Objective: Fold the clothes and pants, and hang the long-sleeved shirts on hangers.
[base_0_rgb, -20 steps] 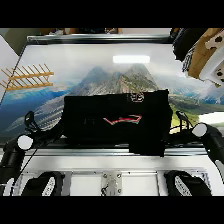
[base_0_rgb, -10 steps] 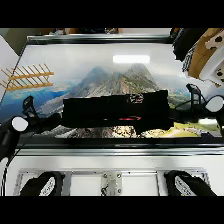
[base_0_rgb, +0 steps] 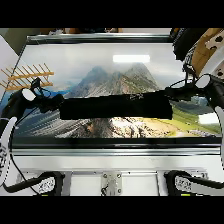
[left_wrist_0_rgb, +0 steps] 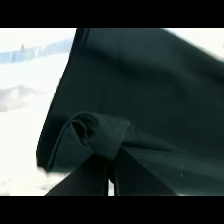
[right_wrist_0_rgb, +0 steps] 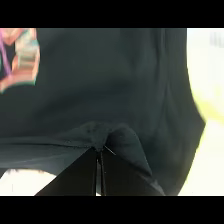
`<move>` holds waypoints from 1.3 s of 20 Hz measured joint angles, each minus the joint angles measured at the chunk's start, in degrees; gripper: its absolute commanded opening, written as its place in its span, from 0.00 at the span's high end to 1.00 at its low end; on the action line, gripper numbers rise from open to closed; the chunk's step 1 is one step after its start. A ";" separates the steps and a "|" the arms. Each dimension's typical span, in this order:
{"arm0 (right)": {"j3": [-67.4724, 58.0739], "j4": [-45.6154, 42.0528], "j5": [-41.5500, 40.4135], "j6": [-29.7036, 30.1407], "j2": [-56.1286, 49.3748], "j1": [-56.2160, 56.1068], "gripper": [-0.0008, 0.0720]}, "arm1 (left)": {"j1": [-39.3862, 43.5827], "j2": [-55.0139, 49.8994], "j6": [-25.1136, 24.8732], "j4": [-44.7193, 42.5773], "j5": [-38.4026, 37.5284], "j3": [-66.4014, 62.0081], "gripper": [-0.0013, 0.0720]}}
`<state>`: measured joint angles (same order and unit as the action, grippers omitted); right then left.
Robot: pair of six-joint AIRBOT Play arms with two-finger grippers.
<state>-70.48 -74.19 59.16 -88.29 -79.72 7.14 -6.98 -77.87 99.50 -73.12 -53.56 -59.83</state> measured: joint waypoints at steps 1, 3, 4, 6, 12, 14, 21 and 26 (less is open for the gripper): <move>-0.44 0.22 -2.36 0.00 -1.42 -0.31 0.98 | 0.00 -2.51 -0.02 0.00 0.00 -2.16 0.97; -0.96 0.26 -6.88 0.00 -3.80 -0.94 0.97 | 0.24 -7.32 -0.22 0.00 0.00 -6.21 0.97; -1.14 0.31 -9.22 0.00 -4.96 -1.33 0.97 | 0.48 -9.53 -0.48 0.07 -0.04 -8.11 0.97; -1.33 0.48 -12.72 0.00 -6.71 -1.95 0.97 | 1.38 -13.60 -0.90 0.28 -0.07 -11.52 0.97; -1.51 1.27 -17.53 0.00 -10.14 -2.64 0.15 | 3.67 -21.05 -1.33 0.87 -1.27 -18.73 0.27; -1.92 3.10 -17.86 0.00 -10.43 -2.49 0.05 | 3.80 -21.81 -1.31 0.94 -2.03 -20.57 0.23; -7.69 9.99 -6.69 6.73 -9.49 6.43 0.05 | 2.54 -16.44 -2.03 1.09 -10.29 -27.39 0.24; -8.76 14.12 4.35 13.64 -14.82 18.62 0.01 | 7.04 -12.59 -3.63 1.07 -15.19 -28.24 0.97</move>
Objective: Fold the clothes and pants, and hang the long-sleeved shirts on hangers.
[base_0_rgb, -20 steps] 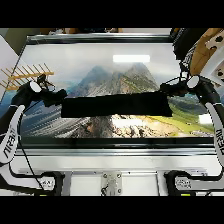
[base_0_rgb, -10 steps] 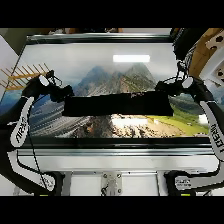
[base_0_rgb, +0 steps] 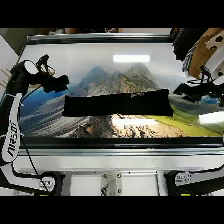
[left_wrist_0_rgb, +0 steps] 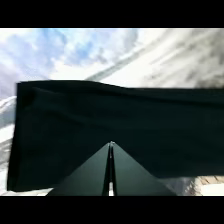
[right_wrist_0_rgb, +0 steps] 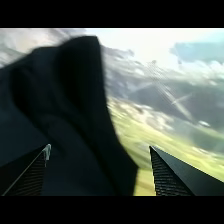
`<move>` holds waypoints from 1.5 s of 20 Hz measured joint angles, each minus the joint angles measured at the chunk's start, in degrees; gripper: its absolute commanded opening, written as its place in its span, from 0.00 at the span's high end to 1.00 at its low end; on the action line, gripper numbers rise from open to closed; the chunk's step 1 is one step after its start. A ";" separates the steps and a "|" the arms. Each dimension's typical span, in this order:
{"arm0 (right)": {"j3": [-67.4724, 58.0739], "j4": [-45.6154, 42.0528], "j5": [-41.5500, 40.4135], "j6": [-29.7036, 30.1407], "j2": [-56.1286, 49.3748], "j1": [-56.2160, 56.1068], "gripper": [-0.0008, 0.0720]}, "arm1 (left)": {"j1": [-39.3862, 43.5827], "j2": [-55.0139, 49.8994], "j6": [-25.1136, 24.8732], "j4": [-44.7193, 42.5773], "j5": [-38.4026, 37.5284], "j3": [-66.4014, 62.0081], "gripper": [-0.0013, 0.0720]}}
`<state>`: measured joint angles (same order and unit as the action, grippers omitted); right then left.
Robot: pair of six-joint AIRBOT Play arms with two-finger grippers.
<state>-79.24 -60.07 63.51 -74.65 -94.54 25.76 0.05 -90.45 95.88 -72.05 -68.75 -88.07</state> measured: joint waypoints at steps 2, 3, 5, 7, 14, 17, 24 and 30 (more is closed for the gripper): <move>-0.11 3.78 2.71 3.15 -3.41 3.82 0.01 | 3.19 0.24 -0.42 0.00 -0.52 -0.11 0.98; -0.17 5.77 3.89 4.66 -5.20 5.27 0.01 | 4.98 0.24 -0.44 0.02 -0.66 -0.11 0.97; -0.20 8.44 5.33 7.28 -8.17 6.86 0.01 | 8.44 0.15 -0.46 0.04 -0.63 -0.17 0.98; -0.28 11.41 6.64 9.70 -10.54 7.26 0.01 | 11.52 -0.02 -0.63 0.04 -0.20 -0.15 0.98; -0.31 16.59 9.31 13.22 -14.03 2.62 0.01 | 17.77 -0.09 -0.63 0.07 0.81 -0.17 0.97; -0.28 16.83 9.79 13.62 -14.34 -0.90 0.02 | 18.38 -0.09 -0.61 0.04 1.27 -0.17 0.97; -0.13 15.54 8.48 13.77 -14.67 -5.86 0.97 | 18.73 -0.33 -0.44 0.07 2.12 -0.17 0.98; -0.87 13.64 8.90 11.39 -10.82 -6.25 0.97 | 19.06 -4.90 -0.92 5.11 5.20 -0.17 0.98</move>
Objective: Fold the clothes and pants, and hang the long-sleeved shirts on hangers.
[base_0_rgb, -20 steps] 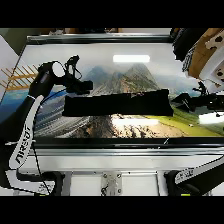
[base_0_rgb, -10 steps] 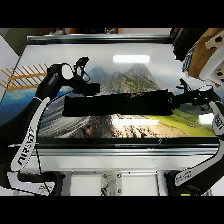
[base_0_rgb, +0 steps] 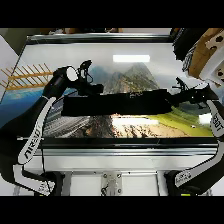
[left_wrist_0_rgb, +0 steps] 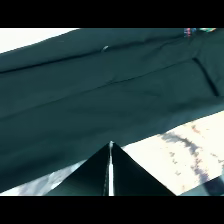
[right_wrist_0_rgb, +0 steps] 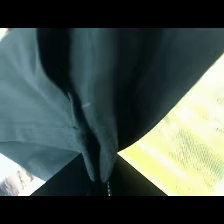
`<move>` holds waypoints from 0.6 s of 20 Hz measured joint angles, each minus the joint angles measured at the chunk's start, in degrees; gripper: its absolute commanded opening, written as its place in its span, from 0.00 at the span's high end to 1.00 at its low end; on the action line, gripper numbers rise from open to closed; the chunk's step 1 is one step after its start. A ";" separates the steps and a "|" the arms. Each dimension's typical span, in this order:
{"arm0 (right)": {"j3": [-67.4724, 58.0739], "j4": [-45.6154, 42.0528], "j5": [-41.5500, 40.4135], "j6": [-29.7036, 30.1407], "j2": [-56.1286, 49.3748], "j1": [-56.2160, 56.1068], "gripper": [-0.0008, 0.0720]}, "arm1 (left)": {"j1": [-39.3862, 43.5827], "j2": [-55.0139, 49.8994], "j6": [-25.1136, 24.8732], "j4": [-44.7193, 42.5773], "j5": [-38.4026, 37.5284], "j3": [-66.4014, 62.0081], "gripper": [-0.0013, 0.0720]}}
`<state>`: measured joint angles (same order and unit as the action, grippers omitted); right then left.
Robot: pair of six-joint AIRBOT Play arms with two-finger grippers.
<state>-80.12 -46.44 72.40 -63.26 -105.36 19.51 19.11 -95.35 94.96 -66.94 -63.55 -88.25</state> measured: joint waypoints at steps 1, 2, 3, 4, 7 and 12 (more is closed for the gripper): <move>-0.79 -1.22 0.87 -0.90 1.18 -0.04 0.97 | 0.24 -1.22 -0.28 1.42 1.22 0.00 0.98; -2.12 -2.58 2.19 -1.90 2.51 -0.20 0.97 | 0.61 -2.60 -0.63 2.93 2.73 -0.02 0.98; -3.78 -4.22 3.76 -3.04 3.69 -0.39 0.97 | 1.09 -3.96 -1.05 4.28 4.07 -0.15 0.98; -5.92 -5.95 5.66 -4.39 4.79 -0.72 0.97 | 1.68 -5.53 -1.40 5.66 5.16 -0.61 0.98; -14.12 -11.10 12.13 -8.44 7.41 -2.93 0.97 | 4.09 -11.39 -2.54 8.13 6.49 -4.81 0.98; -27.04 -17.09 19.98 -14.49 9.29 -10.58 0.97 | 9.05 -21.64 -3.39 9.62 5.42 -16.04 0.98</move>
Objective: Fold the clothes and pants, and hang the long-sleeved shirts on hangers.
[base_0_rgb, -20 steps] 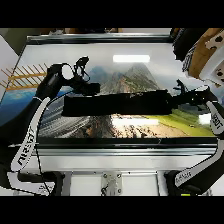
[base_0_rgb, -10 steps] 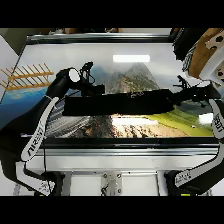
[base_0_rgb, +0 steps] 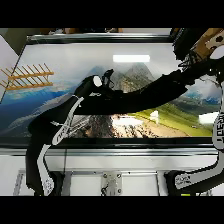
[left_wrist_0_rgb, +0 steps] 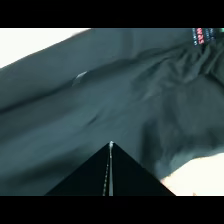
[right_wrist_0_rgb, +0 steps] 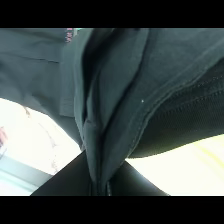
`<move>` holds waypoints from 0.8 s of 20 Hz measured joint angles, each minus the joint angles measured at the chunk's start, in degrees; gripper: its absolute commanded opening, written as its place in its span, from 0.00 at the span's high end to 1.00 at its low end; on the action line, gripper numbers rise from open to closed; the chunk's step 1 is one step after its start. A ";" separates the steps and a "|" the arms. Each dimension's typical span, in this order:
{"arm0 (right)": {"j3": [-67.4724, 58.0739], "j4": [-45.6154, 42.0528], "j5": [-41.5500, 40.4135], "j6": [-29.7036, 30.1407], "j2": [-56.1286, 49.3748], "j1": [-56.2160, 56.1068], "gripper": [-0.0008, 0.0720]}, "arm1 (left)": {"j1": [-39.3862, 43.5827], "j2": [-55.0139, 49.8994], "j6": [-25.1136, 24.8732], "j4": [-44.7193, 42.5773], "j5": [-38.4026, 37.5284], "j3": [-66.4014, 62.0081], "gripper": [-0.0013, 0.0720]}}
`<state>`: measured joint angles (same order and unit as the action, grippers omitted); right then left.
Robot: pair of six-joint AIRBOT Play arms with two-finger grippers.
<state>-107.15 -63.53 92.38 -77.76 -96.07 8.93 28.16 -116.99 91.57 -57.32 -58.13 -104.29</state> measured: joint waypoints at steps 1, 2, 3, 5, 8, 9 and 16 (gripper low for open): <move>-1.86 -0.63 0.68 -0.39 0.15 -1.79 0.97 | 0.81 -1.66 -0.09 0.15 -0.44 -2.03 0.98; -3.56 -1.07 1.18 -1.01 0.24 -3.65 0.97 | 1.70 -3.61 -0.17 0.17 -1.27 -4.48 0.98; -4.90 -1.40 1.55 -1.40 0.33 -5.31 0.97 | 2.36 -5.18 -0.17 0.22 -1.92 -6.45 0.98; -7.02 -2.19 1.97 -1.92 0.44 -8.50 0.97 | 3.37 -7.67 -0.20 0.31 -3.15 -9.33 0.98; -8.61 -2.97 2.23 -2.73 0.46 -12.20 0.97 | 4.04 -9.35 -0.24 0.35 -3.87 -10.27 0.98; -8.85 -3.04 2.25 -2.89 0.48 -13.11 0.97 | 4.11 -9.64 -0.24 0.39 -4.04 -10.25 0.98; -9.44 -3.39 1.09 -3.54 0.50 -18.05 0.97 | 2.64 -8.15 -0.37 -0.35 -4.90 -10.12 0.98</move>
<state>-116.60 -66.92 93.47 -81.30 -95.57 -9.13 30.81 -125.14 91.20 -57.67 -63.02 -114.41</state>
